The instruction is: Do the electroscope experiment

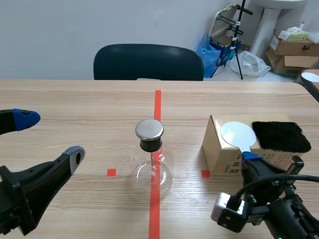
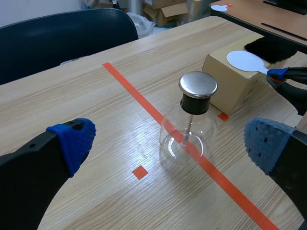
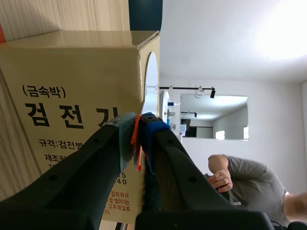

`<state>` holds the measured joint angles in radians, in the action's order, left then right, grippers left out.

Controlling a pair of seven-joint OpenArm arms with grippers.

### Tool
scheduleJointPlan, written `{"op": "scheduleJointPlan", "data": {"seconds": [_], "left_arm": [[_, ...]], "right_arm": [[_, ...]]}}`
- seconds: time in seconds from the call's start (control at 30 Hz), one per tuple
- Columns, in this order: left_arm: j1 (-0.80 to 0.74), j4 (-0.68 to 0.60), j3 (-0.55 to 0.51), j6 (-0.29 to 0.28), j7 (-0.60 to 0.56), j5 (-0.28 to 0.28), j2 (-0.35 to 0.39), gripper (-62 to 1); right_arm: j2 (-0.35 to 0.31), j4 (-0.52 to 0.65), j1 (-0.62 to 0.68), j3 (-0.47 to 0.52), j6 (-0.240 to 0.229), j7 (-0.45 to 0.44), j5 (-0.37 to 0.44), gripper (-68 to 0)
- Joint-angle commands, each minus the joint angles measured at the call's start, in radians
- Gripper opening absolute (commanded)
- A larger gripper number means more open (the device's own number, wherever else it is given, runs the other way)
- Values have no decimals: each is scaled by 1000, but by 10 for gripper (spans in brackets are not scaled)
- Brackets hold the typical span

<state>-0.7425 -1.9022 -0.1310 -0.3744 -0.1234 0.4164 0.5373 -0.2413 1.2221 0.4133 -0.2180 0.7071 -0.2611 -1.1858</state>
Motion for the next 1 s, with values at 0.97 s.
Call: {"op": "scheduleJointPlan", "data": {"seconds": [0.97], "left_arm": [[-4,-20,7,-2,-14,6,-2,14]], "right_arm": [[-11,16,-11,2,3,39,3,-666]]}}
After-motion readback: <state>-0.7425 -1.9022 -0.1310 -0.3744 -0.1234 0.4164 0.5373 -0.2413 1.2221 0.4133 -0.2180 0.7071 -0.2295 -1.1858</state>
